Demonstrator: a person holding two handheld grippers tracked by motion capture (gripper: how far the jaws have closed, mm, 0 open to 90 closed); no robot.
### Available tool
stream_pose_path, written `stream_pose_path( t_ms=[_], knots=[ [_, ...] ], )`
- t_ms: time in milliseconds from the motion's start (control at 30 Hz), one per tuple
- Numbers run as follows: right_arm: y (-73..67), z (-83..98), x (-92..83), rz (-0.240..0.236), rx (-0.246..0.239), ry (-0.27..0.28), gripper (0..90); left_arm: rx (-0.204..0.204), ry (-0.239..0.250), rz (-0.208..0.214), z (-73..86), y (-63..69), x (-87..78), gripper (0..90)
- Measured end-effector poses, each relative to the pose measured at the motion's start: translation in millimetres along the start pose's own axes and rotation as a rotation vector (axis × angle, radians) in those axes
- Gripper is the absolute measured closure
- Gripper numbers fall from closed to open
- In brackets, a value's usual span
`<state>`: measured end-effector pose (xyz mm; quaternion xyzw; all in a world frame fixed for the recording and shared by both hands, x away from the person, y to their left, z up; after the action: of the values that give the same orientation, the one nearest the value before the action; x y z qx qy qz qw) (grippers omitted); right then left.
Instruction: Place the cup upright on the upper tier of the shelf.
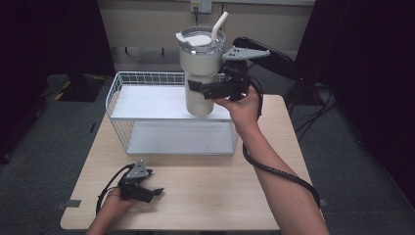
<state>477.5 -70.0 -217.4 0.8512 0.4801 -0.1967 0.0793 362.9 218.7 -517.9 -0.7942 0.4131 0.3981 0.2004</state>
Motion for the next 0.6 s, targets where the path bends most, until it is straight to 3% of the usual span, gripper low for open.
stream_pose_path(
  t_ms=[600],
  knots=[
    [13.3, 1.6, 9.1, 0.061, 0.022, -0.010, 9.6, 0.000, 0.000, 0.000, 0.0, 0.0, 0.0, 15.1]
  ],
)
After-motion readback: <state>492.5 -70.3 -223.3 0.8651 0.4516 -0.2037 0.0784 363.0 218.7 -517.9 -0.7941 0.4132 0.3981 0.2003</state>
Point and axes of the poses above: each handheld gripper's, and its own axes: x roughly forward along the jaws, z roughly out of its underside, y roughly to its right, the point moved 2 cm from there along x, roughly forward along the jaws, and after that the axes turned 11 degrees about -y, right-handed, at the moved point
